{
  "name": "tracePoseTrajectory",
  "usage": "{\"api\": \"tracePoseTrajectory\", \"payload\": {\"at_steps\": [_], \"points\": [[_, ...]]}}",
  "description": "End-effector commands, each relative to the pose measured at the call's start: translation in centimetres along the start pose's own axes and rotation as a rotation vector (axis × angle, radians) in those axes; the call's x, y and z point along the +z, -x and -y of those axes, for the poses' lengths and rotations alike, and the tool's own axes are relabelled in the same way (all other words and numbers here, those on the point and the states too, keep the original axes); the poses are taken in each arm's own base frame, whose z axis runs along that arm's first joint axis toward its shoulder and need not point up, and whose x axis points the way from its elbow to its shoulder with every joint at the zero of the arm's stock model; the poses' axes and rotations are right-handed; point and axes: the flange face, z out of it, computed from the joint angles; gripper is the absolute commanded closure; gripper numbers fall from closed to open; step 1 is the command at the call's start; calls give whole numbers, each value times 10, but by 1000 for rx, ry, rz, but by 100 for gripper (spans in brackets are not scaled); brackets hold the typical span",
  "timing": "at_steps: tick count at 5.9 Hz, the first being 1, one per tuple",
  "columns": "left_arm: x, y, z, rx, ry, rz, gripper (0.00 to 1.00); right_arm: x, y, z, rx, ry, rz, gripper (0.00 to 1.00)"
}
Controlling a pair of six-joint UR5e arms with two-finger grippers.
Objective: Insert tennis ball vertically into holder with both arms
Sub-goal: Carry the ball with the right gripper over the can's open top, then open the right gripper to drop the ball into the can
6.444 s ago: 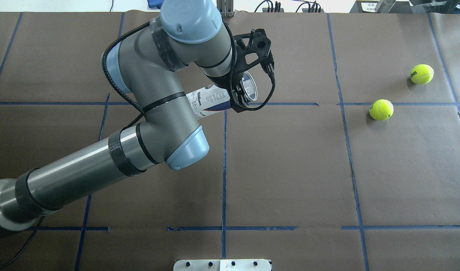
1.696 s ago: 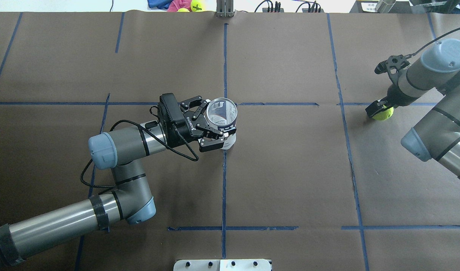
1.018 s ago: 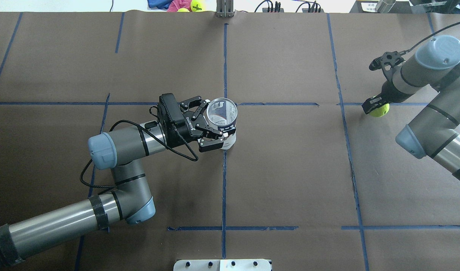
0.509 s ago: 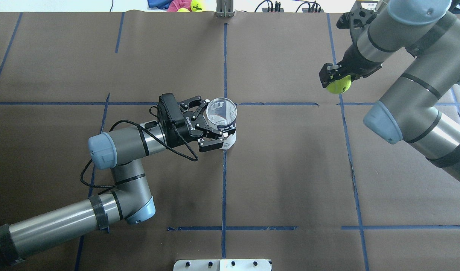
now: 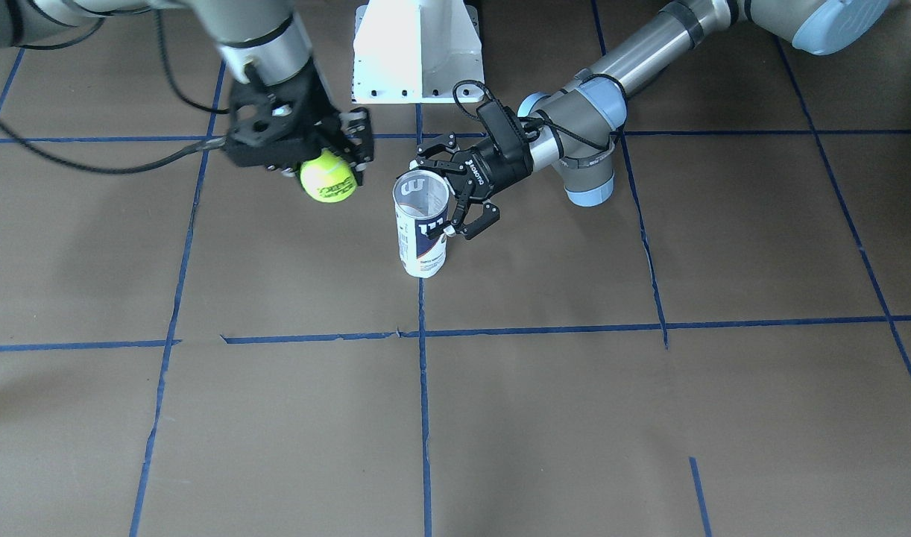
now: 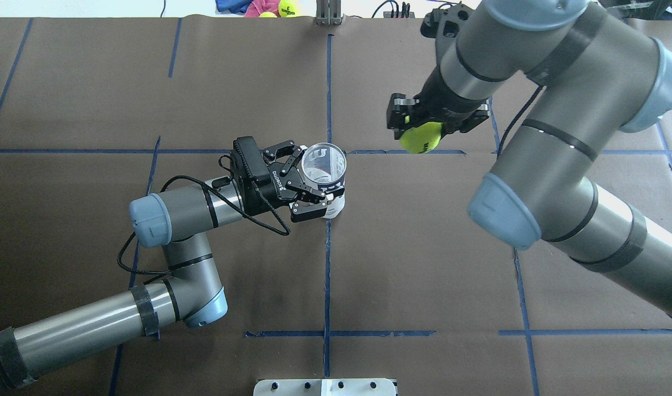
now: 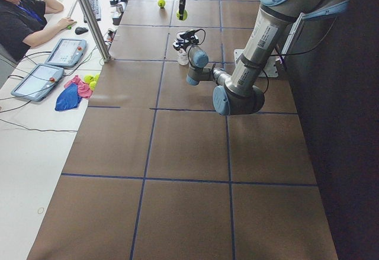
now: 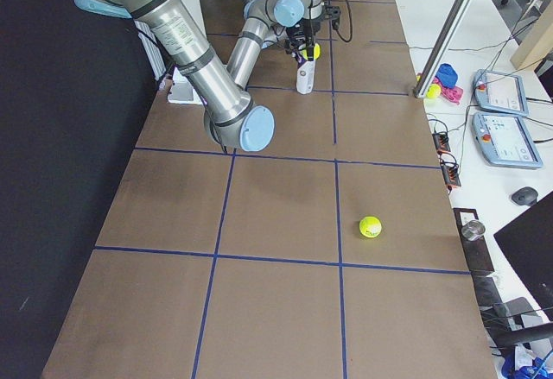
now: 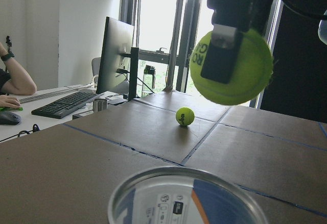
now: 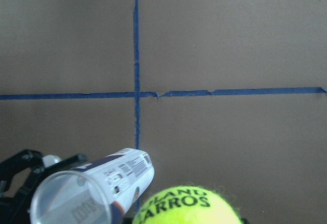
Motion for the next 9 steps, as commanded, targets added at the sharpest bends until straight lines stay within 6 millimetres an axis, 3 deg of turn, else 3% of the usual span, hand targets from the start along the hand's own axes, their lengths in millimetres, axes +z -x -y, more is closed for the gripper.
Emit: {"api": "tracePoseTrajectory", "payload": {"at_steps": [1,2,3,4,6,7,8,9], "points": [[1,-4,-2,-3,3,-5,11,-6,37,-19,16,-1,3,85],[1,-5,-3,-4,4,-6,14,-3,47,-20,10,2,2,85],[0,-4,-5,-4,8,-4,15,6,74,-7,18,11,-19,85],[0,-4,-4,-4,6,-5,15,21,84,1,27,17,-48,85],[1,-5,-3,-4,4,-6,14,39,84,3,26,13,-84,84],[1,-5,-3,-4,2,-7,14,39,84,2,23,13,-85,77],[0,-4,-4,-4,4,-6,14,43,84,-1,21,16,-89,25],[0,-4,-4,-4,4,-6,13,42,86,-1,13,7,-89,0]]}}
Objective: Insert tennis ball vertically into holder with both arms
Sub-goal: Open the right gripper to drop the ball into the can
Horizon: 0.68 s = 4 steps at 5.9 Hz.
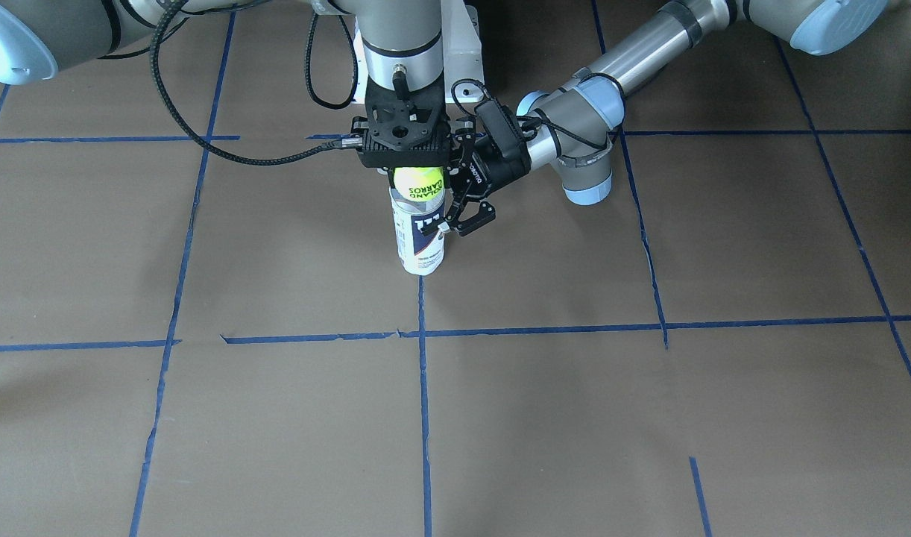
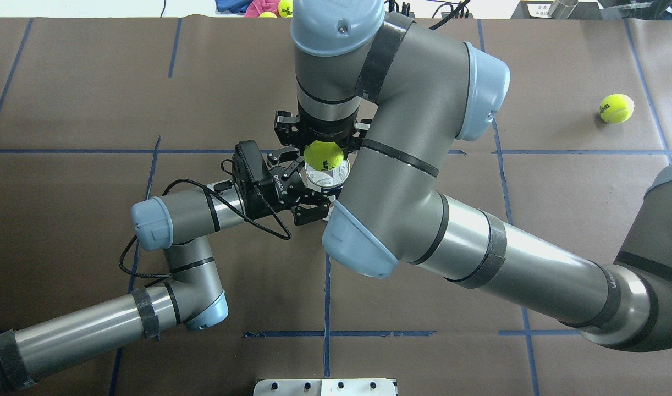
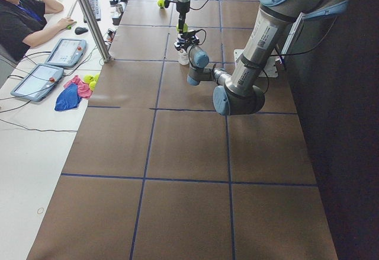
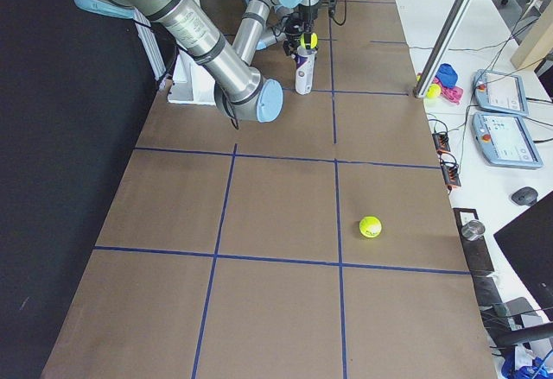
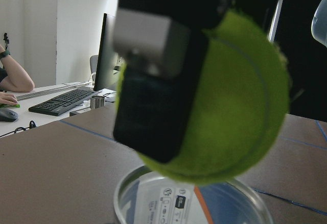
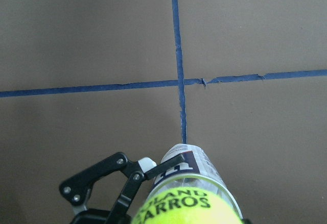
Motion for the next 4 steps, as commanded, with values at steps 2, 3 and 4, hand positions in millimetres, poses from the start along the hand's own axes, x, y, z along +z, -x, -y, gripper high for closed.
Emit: {"api": "tracePoseTrajectory", "payload": {"at_steps": [2,3,4], "points": [[-1,1,0,1,1,2,13,0,0,-1,-9,-7,-2,0],[-1,0,-1,0,2,1,13,-2,0,-2,-10,-7,1,0],[-1,1,0,2,1,2,11,-3,-1,-4,-17,0,9,0]]}}
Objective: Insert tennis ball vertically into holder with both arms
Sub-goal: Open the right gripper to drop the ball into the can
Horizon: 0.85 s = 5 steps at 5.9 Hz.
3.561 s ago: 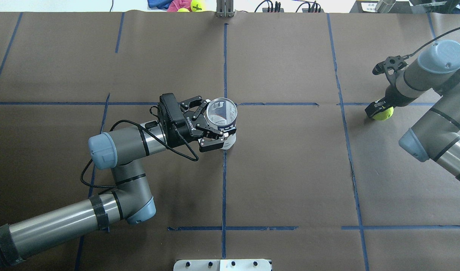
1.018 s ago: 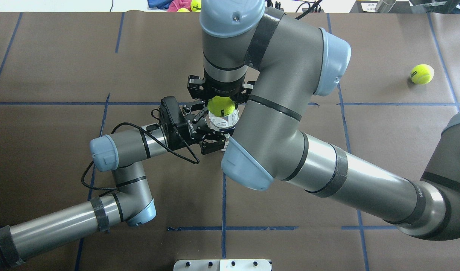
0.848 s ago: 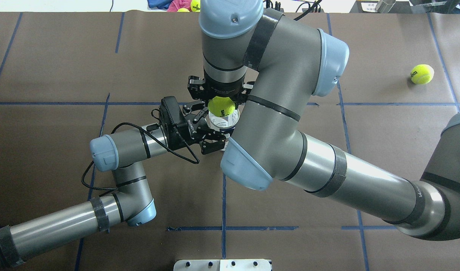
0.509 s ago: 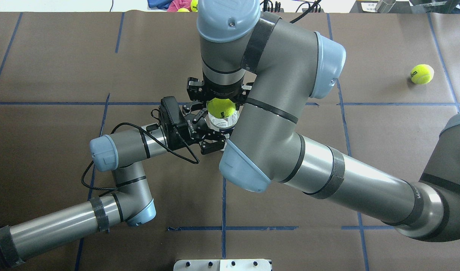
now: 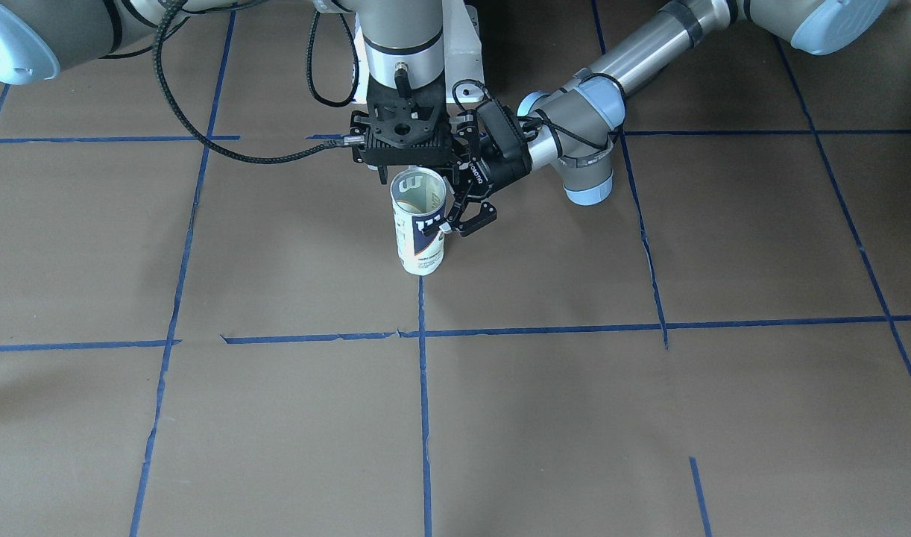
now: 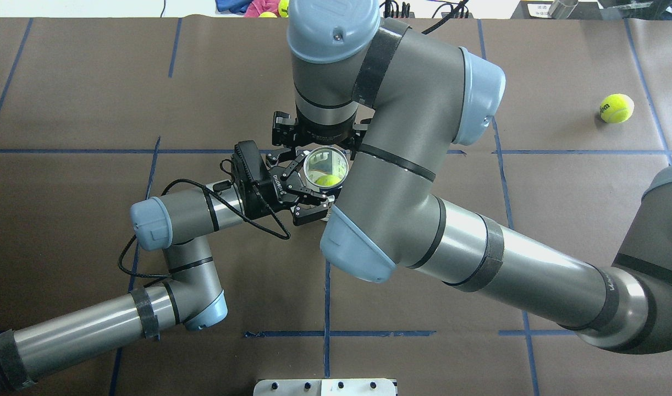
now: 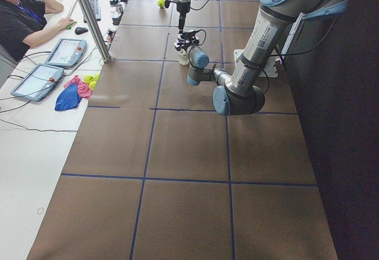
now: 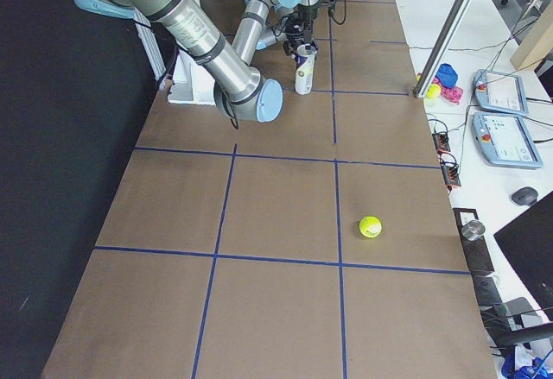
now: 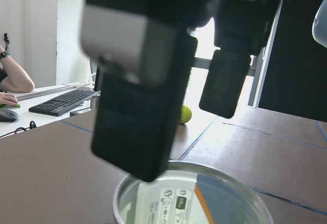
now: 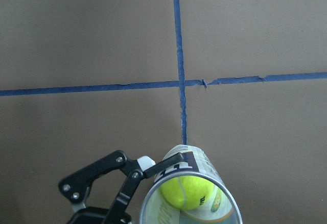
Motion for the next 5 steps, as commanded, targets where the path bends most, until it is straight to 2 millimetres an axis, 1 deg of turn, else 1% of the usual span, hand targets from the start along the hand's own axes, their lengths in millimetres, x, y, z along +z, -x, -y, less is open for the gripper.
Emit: {"api": "tracePoseTrajectory", "payload": {"at_steps": [1,2,3,4,5], "points": [[0,1,2,2,-5,0,11,-4,-22,12,-61,-7,-1,0],[-1,2,3,1,-6,1,11,0,-75,47,-118,7,-26,0],[-1,2,3,1,-6,1,10,-10,-128,88,-159,22,-30,0],[-1,1,3,1,-7,1,10,-15,-188,115,-222,20,-48,0],[-1,2,3,1,-6,1,10,-16,-246,139,-308,12,-85,0]]}}
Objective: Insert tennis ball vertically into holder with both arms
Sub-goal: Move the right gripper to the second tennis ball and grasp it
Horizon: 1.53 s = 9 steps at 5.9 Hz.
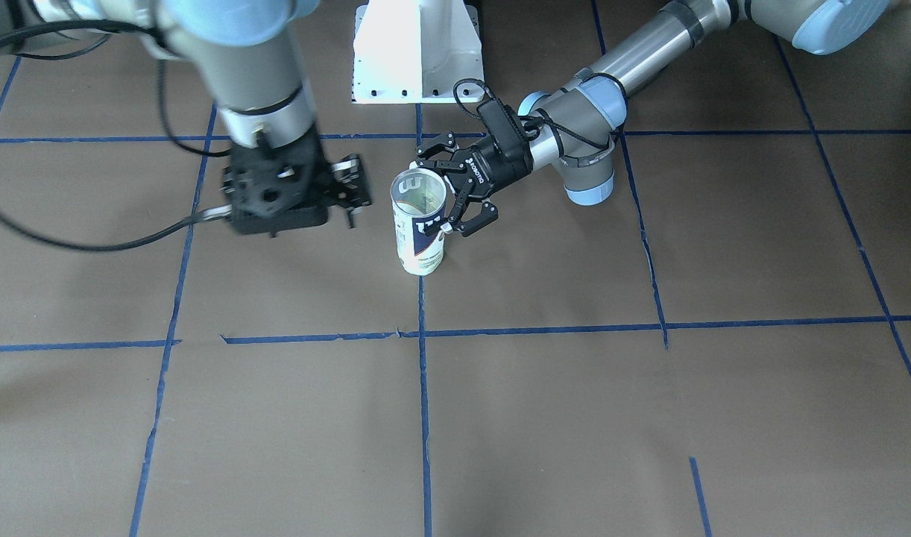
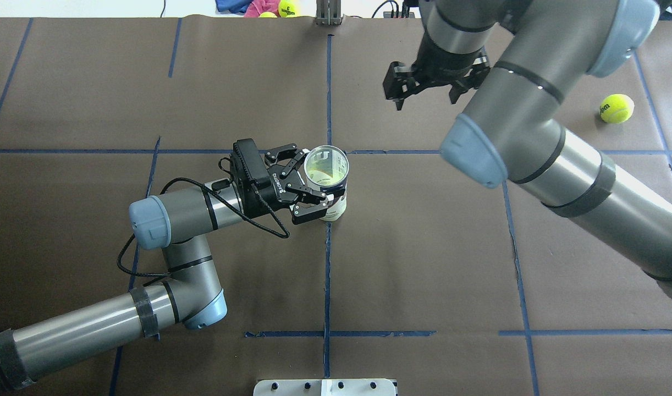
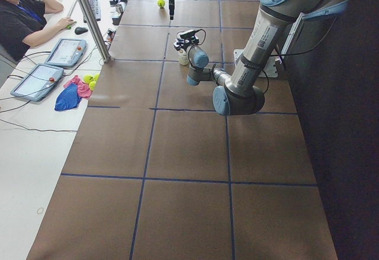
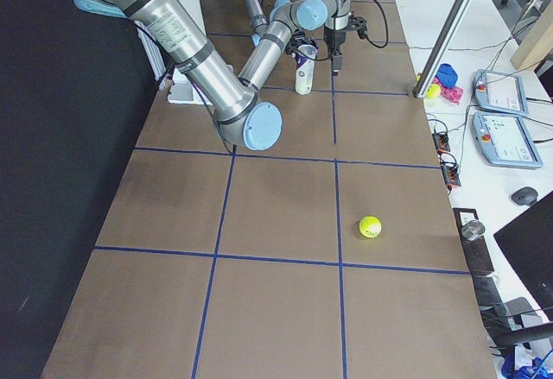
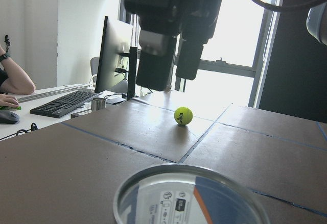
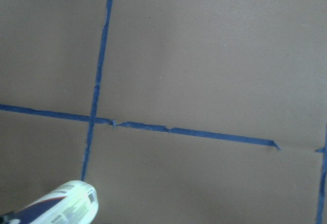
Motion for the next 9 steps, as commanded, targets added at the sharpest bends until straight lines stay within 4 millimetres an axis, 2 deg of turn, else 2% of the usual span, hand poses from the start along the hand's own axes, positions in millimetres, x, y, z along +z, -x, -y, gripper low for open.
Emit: {"api": "tracePoseTrajectory", "payload": {"at_steps": [1,3,4,5,6,7,8,9], "points": [[-1,2,0,2,1,4,10,6,-141,17,-156,11,-82,0],[-2,5,1,5,0,8,10,43,-296,44,-258,24,-59,0],[-2,5,1,5,0,9,10,68,-362,55,-310,24,-59,0],[-2,5,0,5,0,8,10,100,-404,55,-358,29,-65,0],[-2,5,0,5,0,8,10,139,-439,52,-379,10,-67,0],[-2,5,0,5,0,8,10,162,-457,47,-387,6,-76,0],[-2,5,0,6,0,8,10,175,-462,40,-390,20,-98,0],[-2,5,0,6,0,8,10,191,-459,32,-400,42,-121,0]]}}
